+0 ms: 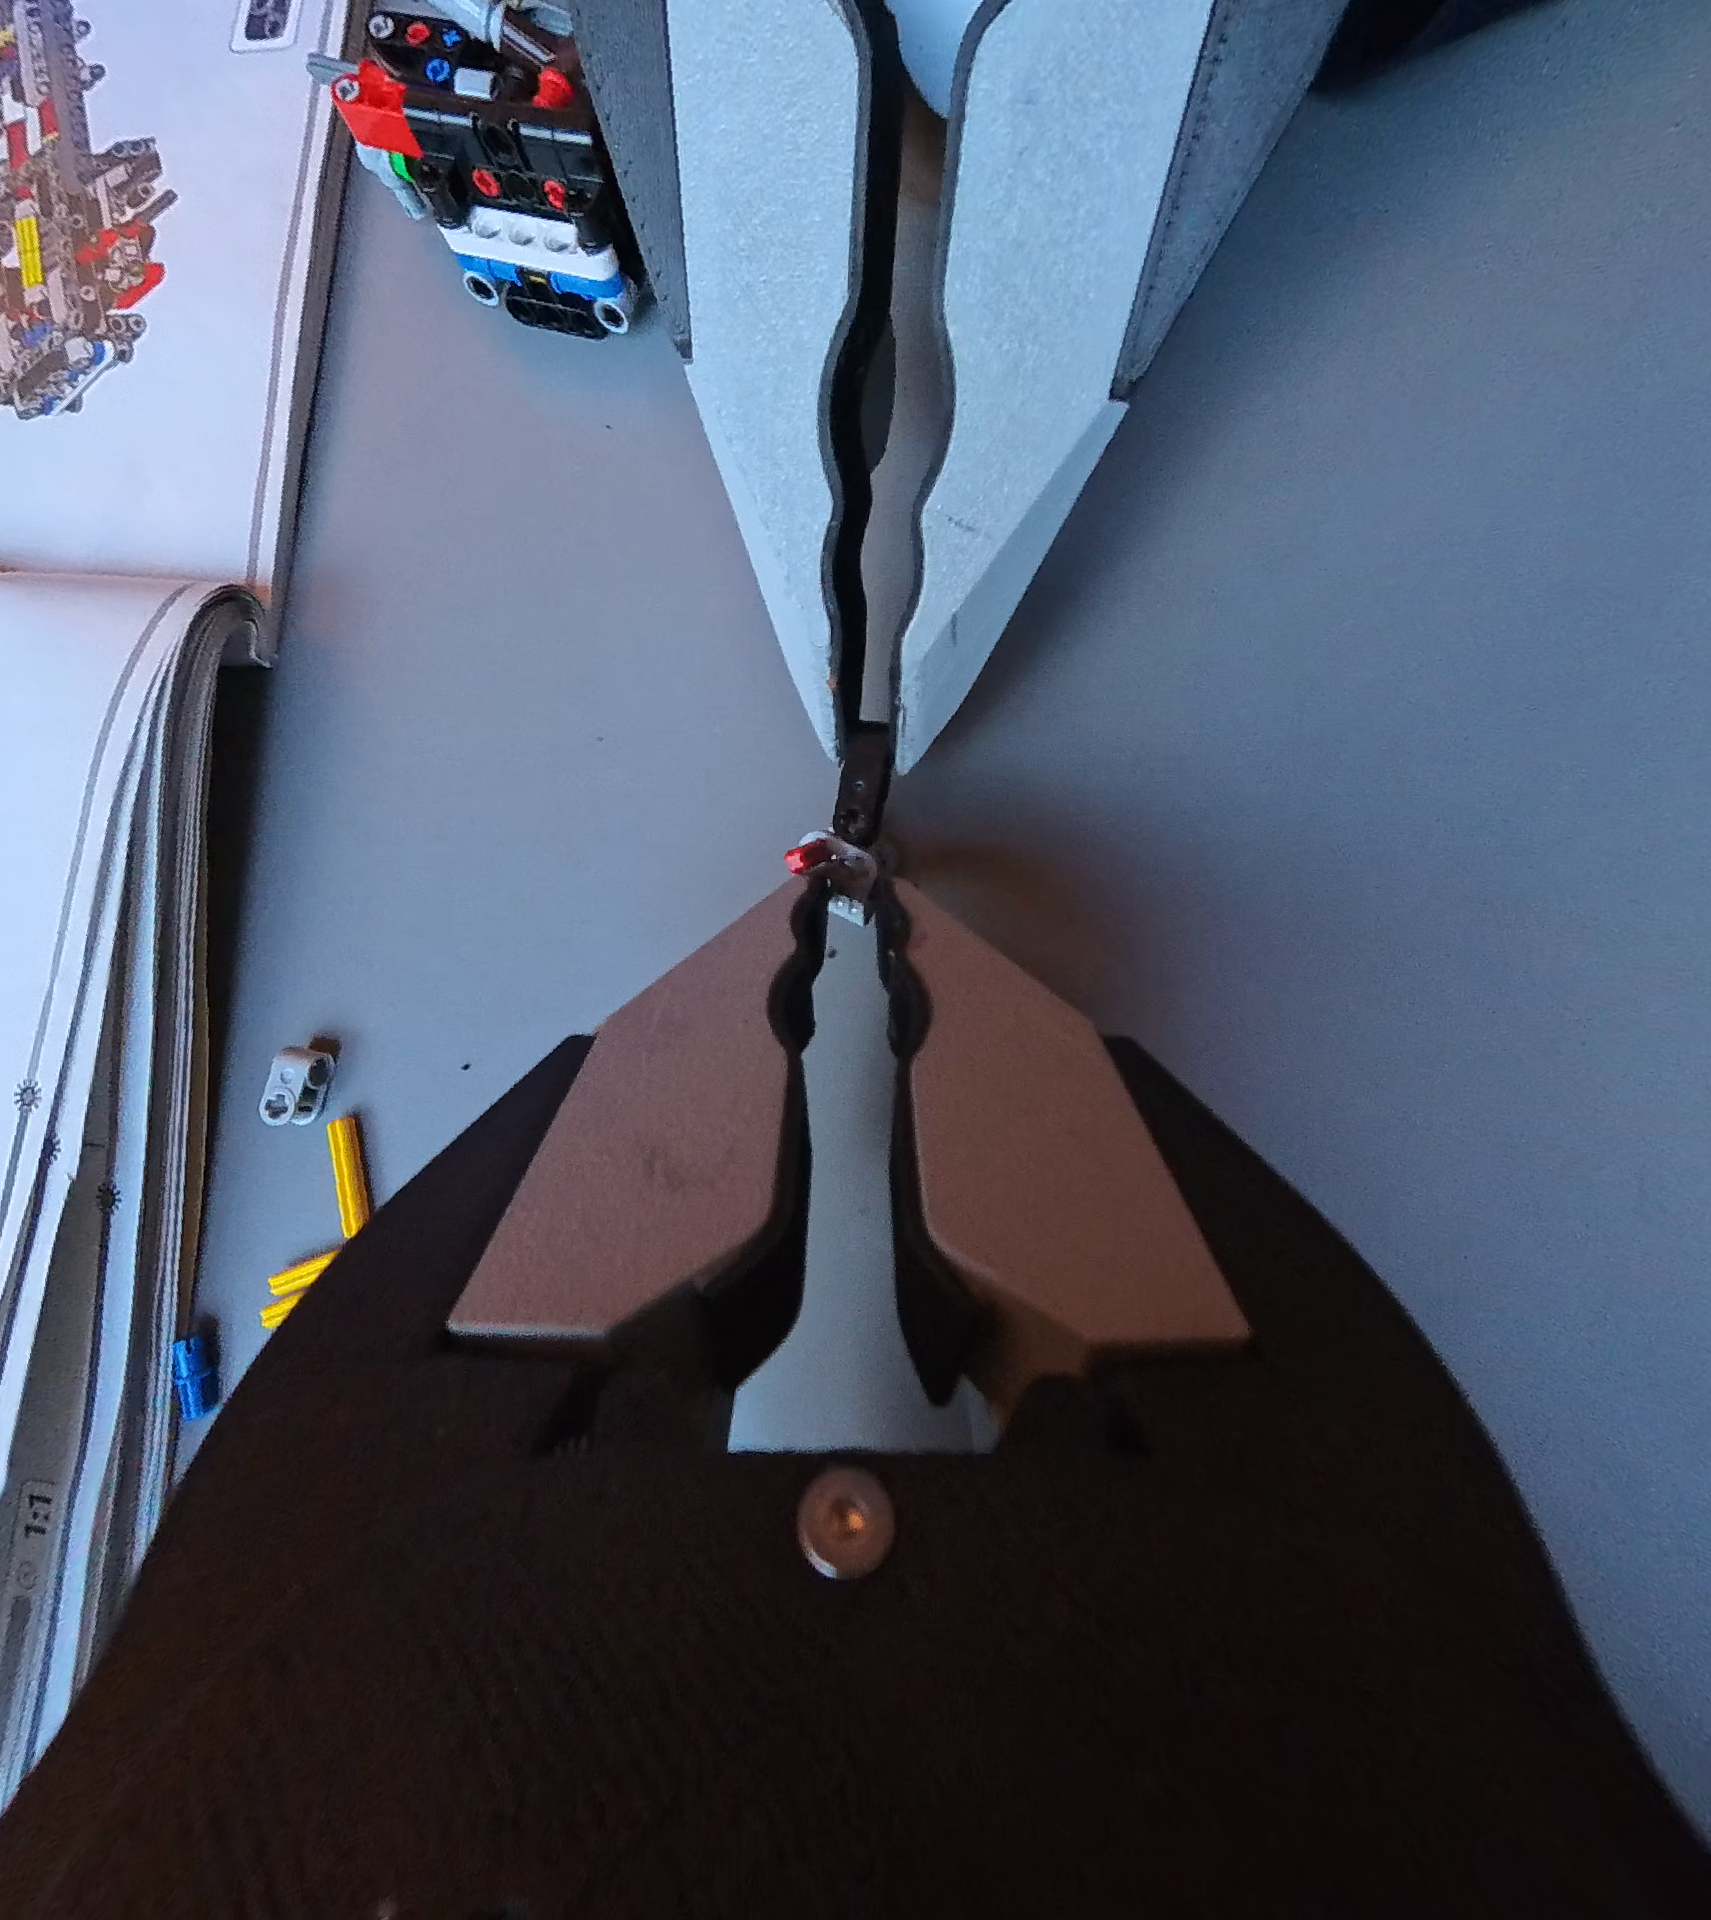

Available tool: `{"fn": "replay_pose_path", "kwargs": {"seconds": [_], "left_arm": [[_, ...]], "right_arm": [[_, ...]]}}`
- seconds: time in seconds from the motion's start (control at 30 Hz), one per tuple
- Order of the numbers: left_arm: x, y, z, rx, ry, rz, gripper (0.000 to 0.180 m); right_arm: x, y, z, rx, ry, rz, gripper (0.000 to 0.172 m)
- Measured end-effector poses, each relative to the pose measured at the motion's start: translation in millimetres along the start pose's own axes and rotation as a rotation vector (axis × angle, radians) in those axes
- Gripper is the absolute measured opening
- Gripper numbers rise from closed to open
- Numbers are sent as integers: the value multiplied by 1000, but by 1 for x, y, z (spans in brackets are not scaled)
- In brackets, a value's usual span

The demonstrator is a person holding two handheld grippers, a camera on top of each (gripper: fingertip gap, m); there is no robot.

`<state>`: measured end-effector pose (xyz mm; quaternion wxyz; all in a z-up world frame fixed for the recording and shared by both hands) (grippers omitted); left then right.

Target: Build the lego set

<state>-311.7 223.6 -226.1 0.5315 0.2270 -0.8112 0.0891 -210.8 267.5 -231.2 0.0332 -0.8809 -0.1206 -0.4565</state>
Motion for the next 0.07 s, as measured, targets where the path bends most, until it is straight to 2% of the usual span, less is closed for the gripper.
{"fn": "replay_pose_path", "kwargs": {"seconds": [0.07], "left_arm": [[0,0,-1,-3,2,-8,7]], "right_arm": [[0,0,0,-3,3,-1,5]]}}
Point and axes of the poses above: each gripper's, where its closed fingertips meet, x back along the fingers, z out of its underside, y = z × x across the jaws, the point moved 7 cm from there along x, back along the fingers, and after that the axes turned 15 degrees about y, right-handed, at the moved point
